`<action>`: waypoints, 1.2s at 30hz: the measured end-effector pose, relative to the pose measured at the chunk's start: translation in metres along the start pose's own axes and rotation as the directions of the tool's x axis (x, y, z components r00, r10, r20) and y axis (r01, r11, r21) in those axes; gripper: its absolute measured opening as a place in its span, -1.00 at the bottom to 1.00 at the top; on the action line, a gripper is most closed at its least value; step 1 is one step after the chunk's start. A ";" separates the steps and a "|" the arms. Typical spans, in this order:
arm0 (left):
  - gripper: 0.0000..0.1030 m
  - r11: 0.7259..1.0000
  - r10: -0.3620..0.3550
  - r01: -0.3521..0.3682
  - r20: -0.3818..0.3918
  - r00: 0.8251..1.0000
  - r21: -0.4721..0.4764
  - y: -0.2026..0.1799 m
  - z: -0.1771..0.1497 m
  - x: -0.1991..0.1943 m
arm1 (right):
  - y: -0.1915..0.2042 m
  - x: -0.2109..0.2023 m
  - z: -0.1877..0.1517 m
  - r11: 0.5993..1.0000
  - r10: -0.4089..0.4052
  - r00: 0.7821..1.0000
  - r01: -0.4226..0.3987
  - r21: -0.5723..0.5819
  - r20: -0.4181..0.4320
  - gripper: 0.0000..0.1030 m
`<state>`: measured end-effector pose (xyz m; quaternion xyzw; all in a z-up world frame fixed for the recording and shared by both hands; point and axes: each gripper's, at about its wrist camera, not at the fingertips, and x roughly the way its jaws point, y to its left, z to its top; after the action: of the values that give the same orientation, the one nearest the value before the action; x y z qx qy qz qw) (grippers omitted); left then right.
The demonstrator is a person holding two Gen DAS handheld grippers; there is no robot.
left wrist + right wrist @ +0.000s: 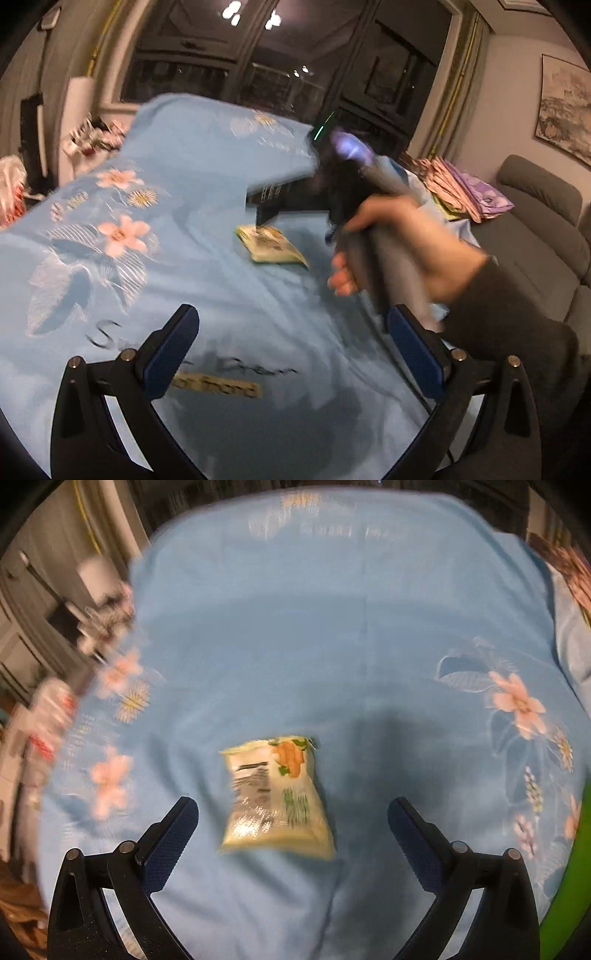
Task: Organize snacks
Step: 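Move the right gripper to the pale yellow-green snack bag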
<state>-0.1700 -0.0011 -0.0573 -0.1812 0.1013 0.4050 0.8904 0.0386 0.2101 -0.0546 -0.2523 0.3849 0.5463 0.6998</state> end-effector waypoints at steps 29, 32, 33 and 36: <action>0.99 0.932 -0.141 0.032 -0.280 0.950 -0.362 0.097 -0.027 -0.031 | -0.003 -0.090 -0.214 0.916 0.376 0.925 -0.381 -0.123 -0.061 0.04; 0.99 0.895 -0.268 0.121 -0.301 0.915 -0.429 0.088 -0.031 -0.021 | -0.028 -0.103 -0.217 0.885 0.465 0.885 -0.464 0.052 -0.021 0.43; 0.99 0.897 -0.280 0.132 -0.312 0.908 -0.421 0.082 -0.031 -0.020 | -0.036 -0.106 -0.220 0.867 0.490 0.872 -0.488 0.098 0.000 0.55; 0.99 0.908 -0.305 0.157 -0.356 0.883 -0.389 0.062 -0.030 -0.009 | -0.054 -0.110 -0.233 0.779 0.590 0.806 -0.582 0.233 0.042 0.60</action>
<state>-0.2237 0.0179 -0.0971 -0.4276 0.1890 0.2589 0.8452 0.0170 -0.0482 -0.1027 -0.0449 0.5174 0.6831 0.5135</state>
